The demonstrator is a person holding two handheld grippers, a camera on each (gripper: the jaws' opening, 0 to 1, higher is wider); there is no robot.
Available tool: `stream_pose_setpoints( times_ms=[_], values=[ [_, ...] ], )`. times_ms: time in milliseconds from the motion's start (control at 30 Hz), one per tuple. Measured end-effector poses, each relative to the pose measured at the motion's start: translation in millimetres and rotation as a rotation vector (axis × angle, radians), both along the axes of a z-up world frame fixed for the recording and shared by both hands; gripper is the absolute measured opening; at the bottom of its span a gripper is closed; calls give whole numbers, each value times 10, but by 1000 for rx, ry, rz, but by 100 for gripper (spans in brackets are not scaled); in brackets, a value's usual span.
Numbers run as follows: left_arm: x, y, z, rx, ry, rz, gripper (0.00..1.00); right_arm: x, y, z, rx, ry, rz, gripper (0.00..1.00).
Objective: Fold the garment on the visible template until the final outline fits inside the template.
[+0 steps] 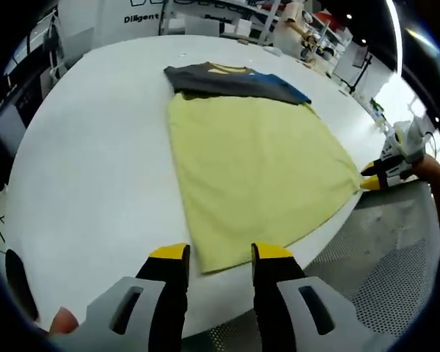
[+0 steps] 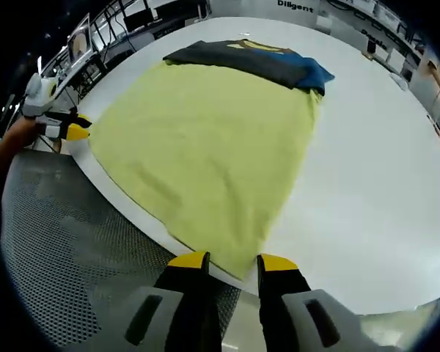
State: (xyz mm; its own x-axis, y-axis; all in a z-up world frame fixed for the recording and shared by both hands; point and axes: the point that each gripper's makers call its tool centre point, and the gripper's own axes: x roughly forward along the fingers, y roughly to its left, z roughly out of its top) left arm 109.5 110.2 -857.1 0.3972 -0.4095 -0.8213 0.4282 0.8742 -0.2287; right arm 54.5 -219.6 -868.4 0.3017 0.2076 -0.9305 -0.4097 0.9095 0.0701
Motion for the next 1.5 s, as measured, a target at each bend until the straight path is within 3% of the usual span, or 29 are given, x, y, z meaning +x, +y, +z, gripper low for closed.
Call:
stream_pose_setpoints(
  times_ms=[100, 467, 567, 633, 667, 733, 933, 1100, 1500],
  values=[
    [-21, -15, -13, 0, 17, -10, 21, 7, -14, -18, -44, 0, 43, 20],
    [-81, 9, -33, 17, 50, -16, 1, 57, -12, -17, -48, -25, 68, 7],
    [-69, 12, -30, 13, 44, -14, 1, 59, -12, -18, -48, -27, 74, 7],
    [-17, -3, -1, -5, 0, -14, 10, 58, -16, -18, -42, -26, 64, 8],
    [-14, -6, -1, -10, 2, -6, 21, 57, -17, -18, -42, -26, 65, 8],
    [13, 10, -17, -24, 11, 11, 23, 56, -12, -17, -43, -25, 68, 8],
    [62, 30, -43, -6, 4, 19, 15, 55, -10, -17, -43, -26, 73, 8],
    [71, 11, -47, 14, 1, -4, 1, 55, -10, -15, -43, -28, 74, 8],
    [-13, 11, -1, 20, 1, -35, 0, 61, -20, -17, -45, -35, 81, 6]
  ],
)
